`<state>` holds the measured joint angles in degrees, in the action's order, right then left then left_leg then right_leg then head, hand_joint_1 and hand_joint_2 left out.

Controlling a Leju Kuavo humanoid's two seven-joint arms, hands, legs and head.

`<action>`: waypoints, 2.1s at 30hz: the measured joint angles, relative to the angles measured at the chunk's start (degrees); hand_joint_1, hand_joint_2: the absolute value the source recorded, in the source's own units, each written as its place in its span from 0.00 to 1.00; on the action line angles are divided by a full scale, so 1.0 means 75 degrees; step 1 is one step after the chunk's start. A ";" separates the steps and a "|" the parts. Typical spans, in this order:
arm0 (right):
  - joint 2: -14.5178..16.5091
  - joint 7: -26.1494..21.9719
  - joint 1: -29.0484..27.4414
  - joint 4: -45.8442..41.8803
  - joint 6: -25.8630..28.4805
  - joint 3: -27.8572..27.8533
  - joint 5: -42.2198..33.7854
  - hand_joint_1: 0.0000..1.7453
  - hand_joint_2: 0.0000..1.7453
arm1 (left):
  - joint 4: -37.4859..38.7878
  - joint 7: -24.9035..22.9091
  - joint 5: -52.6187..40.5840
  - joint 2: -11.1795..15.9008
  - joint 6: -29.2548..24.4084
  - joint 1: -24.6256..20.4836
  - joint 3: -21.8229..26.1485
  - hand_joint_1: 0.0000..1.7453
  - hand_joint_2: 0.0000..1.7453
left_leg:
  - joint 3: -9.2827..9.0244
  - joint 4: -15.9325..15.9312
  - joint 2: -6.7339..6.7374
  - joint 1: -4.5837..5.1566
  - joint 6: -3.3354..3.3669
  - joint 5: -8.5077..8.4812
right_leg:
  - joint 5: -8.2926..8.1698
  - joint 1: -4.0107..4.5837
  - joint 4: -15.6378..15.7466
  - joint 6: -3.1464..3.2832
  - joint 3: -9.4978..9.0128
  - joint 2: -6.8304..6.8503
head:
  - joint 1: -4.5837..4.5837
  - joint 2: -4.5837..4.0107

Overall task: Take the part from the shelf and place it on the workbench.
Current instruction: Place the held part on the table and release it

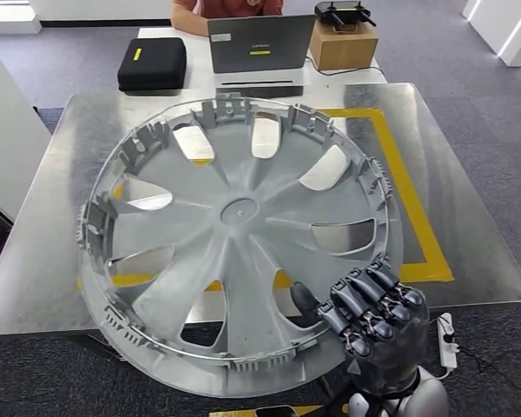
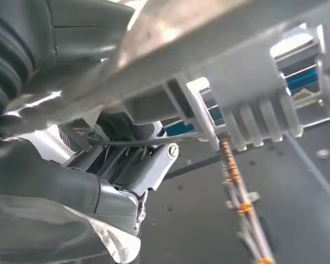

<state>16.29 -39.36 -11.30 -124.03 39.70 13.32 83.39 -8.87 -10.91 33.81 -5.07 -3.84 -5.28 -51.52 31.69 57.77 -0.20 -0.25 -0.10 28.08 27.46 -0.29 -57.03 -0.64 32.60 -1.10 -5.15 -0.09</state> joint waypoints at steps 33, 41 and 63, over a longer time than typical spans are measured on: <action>-0.0987 0.1509 0.0938 0.1354 -0.0001 -0.2334 0.0886 1.00 1.00 | 0.0000 0.0006 0.0047 0.0117 0.0027 -0.0002 -0.0181 0.00 0.00 | 0.0007 0.0006 0.0002 -0.0017 0.0021 -0.0007 | 0.0003 0.0015 -0.0017 -0.0074 0.0024 0.0002 | -0.0002 0.0000; -0.1427 0.1193 0.1194 0.2444 -0.0001 -0.3249 0.0890 1.00 1.00 | 0.0000 0.0015 0.0043 0.0146 0.0040 -0.0002 -0.0244 0.00 0.00 | 0.0011 0.0007 -0.0006 -0.0016 0.0022 -0.0007 | 0.0004 0.0014 -0.0016 -0.0076 0.0025 0.0014 | -0.0004 0.0000; -0.4641 0.6007 0.1472 0.4345 0.0002 -0.1477 0.0883 1.00 1.00 | 0.0000 0.0149 0.0029 0.0188 -0.0169 -0.0007 -0.0372 0.00 0.00 | 0.0018 0.0008 -0.0004 -0.0015 0.0023 -0.0006 | 0.0003 0.0012 -0.0017 -0.0078 0.0031 0.0012 | -0.0003 0.0000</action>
<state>-18.51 5.69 -0.26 -91.45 39.71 2.24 90.01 -8.87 -9.79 34.03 -3.66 -5.11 -5.33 -54.31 31.82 57.83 -0.24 -0.36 0.07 28.03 27.48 -0.20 -57.16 -1.22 32.83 -1.01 -5.17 -0.09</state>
